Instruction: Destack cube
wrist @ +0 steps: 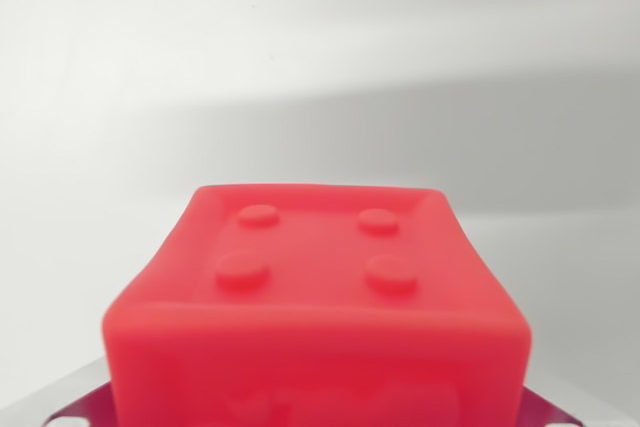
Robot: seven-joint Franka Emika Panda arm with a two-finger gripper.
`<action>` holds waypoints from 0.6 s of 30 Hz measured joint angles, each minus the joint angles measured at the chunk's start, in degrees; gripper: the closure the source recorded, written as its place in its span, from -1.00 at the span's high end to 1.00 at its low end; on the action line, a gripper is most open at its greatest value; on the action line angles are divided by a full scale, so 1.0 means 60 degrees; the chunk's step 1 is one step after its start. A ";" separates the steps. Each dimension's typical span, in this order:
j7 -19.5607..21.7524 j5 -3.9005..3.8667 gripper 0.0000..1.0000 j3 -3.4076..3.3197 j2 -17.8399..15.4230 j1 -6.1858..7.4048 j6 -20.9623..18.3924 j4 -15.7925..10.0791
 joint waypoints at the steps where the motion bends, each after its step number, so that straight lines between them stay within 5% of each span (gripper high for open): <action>1: -0.0028 0.0007 -1.00 -0.0018 0.0006 -0.0025 0.0007 -0.0002; 18: -0.0440 0.0084 -1.00 -0.0294 0.0120 -0.0500 0.0131 -0.0014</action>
